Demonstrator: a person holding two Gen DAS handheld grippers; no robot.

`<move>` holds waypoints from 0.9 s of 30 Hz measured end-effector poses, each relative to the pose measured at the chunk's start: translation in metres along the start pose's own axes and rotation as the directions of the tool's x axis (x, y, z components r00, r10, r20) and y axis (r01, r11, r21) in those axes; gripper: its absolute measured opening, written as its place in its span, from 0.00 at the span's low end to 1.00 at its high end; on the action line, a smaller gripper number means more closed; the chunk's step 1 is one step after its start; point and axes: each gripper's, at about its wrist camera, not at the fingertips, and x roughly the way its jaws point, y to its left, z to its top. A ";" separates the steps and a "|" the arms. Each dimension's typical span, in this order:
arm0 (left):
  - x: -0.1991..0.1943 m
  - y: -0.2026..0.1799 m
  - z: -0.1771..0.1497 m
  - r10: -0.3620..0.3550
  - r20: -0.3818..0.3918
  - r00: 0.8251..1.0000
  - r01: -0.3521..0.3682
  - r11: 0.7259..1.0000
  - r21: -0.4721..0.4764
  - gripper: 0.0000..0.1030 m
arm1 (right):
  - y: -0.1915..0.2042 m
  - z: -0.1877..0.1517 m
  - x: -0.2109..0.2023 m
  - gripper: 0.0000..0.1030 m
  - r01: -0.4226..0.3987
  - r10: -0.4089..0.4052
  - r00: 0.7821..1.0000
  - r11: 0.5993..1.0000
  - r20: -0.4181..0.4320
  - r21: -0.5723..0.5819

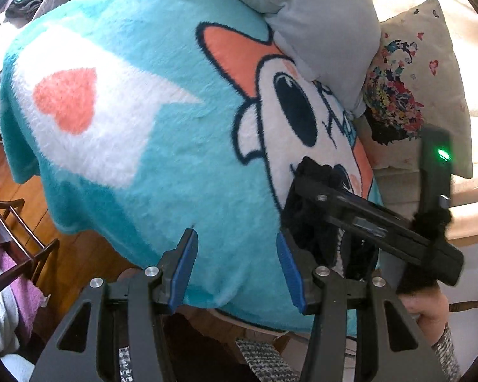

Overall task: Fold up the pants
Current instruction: 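Lift the pants end with the left gripper toward the right gripper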

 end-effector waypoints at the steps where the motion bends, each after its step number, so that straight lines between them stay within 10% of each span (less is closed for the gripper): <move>1: 0.001 0.001 -0.001 -0.004 -0.005 1.000 0.004 1.000 0.000 0.49 | 0.003 -0.001 0.006 0.76 0.022 -0.022 1.000 1.000 -0.015 -0.014; 9: 0.020 -0.023 -0.006 -0.071 -0.046 0.996 0.075 0.992 0.100 0.49 | -0.009 -0.012 -0.011 0.24 -0.022 0.022 0.999 1.000 0.027 -0.014; 19: 0.061 -0.097 -0.020 -0.026 -0.085 0.996 0.052 0.946 0.321 0.47 | -0.067 -0.038 -0.063 0.15 -0.232 0.215 0.966 0.966 0.144 0.113; 27: 0.060 -0.190 -0.050 -0.094 -0.132 0.987 0.146 0.872 0.467 0.47 | -0.157 -0.076 -0.102 0.15 -0.442 0.358 0.871 0.869 0.336 0.222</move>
